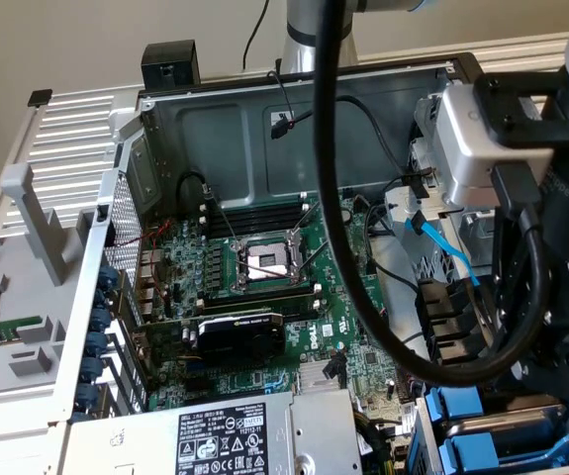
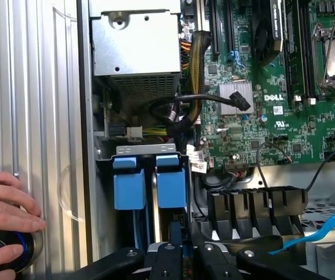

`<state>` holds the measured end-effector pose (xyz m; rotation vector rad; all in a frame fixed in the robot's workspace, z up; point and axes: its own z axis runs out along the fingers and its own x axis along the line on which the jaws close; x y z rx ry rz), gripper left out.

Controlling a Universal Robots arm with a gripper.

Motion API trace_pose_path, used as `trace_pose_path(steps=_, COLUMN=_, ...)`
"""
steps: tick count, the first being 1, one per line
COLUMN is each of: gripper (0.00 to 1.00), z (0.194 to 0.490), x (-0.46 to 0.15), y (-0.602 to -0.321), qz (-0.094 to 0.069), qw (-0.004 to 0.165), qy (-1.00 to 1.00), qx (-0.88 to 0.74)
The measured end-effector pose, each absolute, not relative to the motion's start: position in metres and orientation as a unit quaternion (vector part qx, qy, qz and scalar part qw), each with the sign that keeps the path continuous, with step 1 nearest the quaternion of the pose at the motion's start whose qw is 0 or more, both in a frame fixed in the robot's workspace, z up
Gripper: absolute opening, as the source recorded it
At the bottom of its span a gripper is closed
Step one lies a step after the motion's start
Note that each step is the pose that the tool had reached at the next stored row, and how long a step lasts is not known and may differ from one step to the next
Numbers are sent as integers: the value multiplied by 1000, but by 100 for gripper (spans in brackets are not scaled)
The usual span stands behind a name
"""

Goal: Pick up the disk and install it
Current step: 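Insert the second disk wire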

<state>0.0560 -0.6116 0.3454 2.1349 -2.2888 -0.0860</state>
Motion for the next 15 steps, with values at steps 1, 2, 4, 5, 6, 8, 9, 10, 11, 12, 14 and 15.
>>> trace_pose_path(steps=1, gripper=16, z=345, x=56, y=-612, qz=-27, qw=5, qy=-731, qx=682)
trace_pose_path(steps=2, gripper=16, z=345, x=56, y=-612, qz=-27, qw=4, qy=-731, qx=682)
trace_pose_path(steps=4, gripper=16, z=345, x=56, y=-612, qz=-26, qw=4, qy=-731, qx=682)
trace_pose_path(steps=5, gripper=16, z=345, x=56, y=-612, qz=-26, qw=4, qy=-731, qx=682)
trace_pose_path(steps=6, gripper=16, z=345, x=56, y=-612, qz=-26, qw=4, qy=-731, qx=682)
trace_pose_path(steps=8, gripper=16, z=345, x=55, y=-612, qz=-26, qw=4, qy=-731, qx=682)
trace_pose_path(steps=9, gripper=16, z=345, x=55, y=-612, qz=-26, qw=4, qy=-731, qx=682)
trace_pose_path(steps=10, gripper=16, z=345, x=55, y=-612, qz=-26, qw=4, qy=-731, qx=682)
trace_pose_path(steps=11, gripper=16, z=345, x=55, y=-612, qz=-26, qw=4, qy=-731, qx=682)
trace_pose_path(steps=12, gripper=16, z=345, x=55, y=-612, qz=-26, qw=4, qy=-731, qx=682)
trace_pose_path(steps=14, gripper=16, z=345, x=54, y=-612, qz=-26, qw=4, qy=-731, qx=682)
trace_pose_path(steps=15, gripper=16, z=345, x=54, y=-612, qz=-26, qw=4, qy=-731, qx=682)
